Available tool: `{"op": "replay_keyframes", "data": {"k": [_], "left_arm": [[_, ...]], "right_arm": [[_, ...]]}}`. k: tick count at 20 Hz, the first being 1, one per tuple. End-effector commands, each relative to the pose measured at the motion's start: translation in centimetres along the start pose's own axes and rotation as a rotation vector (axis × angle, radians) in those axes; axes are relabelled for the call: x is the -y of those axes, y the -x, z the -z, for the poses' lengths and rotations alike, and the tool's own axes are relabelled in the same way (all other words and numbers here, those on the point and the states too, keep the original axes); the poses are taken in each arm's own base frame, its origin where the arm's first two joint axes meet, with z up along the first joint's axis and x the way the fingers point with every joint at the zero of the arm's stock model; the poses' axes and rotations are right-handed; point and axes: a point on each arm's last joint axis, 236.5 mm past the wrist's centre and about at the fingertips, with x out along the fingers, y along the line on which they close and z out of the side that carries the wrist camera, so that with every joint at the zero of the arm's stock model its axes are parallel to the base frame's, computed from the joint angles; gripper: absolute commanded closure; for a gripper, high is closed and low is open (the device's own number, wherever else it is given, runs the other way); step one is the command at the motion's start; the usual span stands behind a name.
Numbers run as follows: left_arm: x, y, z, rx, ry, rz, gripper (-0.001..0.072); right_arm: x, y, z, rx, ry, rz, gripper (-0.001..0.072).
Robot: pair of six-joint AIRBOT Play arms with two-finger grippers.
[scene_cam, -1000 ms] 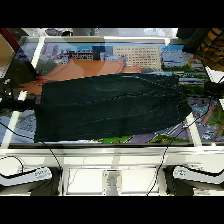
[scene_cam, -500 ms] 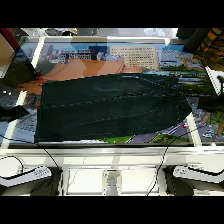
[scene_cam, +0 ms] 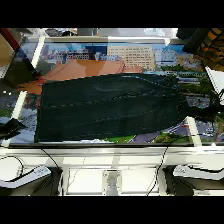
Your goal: Fold the clothes and pants, and hang the long-sleeved shirts on hangers.
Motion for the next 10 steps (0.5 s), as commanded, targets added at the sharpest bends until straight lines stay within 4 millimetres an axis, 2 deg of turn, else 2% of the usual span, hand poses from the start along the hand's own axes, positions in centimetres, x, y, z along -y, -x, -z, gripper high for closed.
{"op": "replay_keyframes", "data": {"k": [1,3,4,8,10], "left_arm": [[0.4,0.0,1.6,-0.05,0.014,0.026,0.0205],[0.6,0.3,1.7,-0.047,0.009,0.025,0.0205],[0.7,0.4,1.8,-0.044,0.006,0.024,0.0204],[1.2,0.8,2.4,-0.061,0.001,0.035,0.0204],[1.4,0.9,2.8,-0.08,0.001,0.045,0.0205]], "right_arm": [[-0.6,-1.7,-1.4,0.053,-0.05,-0.044,0.0247],[-1.2,-2.5,-1.9,0.068,-0.063,-0.077,0.0262],[-1.5,-2.8,-2.1,0.072,-0.069,-0.094,0.0294],[-2.0,-4.3,-2.3,0.069,-0.096,-0.132,0.0296],[-2.3,-4.9,-2.5,0.073,-0.12,-0.151,0.0366]]}}
